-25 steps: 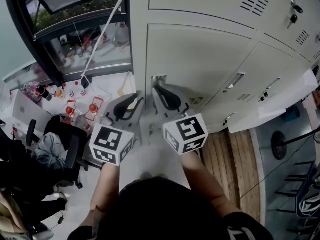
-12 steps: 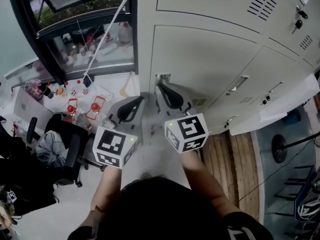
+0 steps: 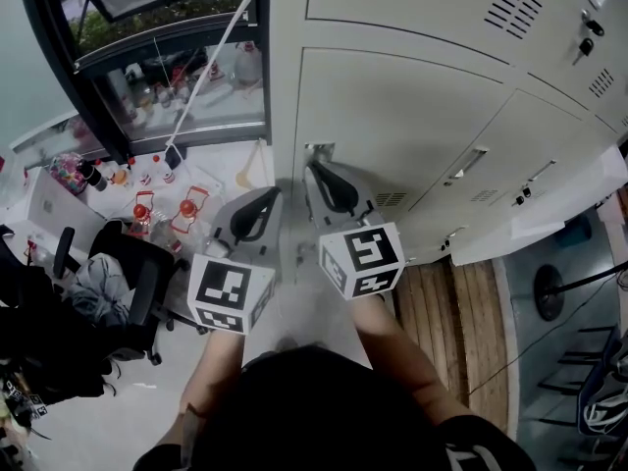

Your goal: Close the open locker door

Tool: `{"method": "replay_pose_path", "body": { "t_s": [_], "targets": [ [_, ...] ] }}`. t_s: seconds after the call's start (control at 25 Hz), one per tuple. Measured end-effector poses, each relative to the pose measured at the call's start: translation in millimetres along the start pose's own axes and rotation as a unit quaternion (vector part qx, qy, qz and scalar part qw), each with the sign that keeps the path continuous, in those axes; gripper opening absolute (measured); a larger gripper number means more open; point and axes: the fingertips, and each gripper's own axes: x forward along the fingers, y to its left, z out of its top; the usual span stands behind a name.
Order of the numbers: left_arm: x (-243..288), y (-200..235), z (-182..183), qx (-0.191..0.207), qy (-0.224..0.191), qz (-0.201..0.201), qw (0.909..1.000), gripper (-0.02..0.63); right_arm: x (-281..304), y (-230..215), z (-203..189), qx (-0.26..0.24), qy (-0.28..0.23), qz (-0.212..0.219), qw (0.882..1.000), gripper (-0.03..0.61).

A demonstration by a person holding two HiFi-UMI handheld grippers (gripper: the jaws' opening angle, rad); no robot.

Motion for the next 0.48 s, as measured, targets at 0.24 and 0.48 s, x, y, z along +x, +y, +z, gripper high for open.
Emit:
{"method": "replay_pose_path", "body": {
  "t_s": [0.24, 0.48],
  "targets": [
    [-6, -6, 1, -0.005, -0.002, 0.011, 0.9999, 0.002, -20, -8, 0, 0.007, -0.004, -0.028, 1.0, 0.034],
    [-16, -12, 13, 0.004, -0.024, 0.036, 0.999, 0.002, -58, -26, 9, -0.004, -0.019, -0.077, 0.997, 0.031]
  ]
}}
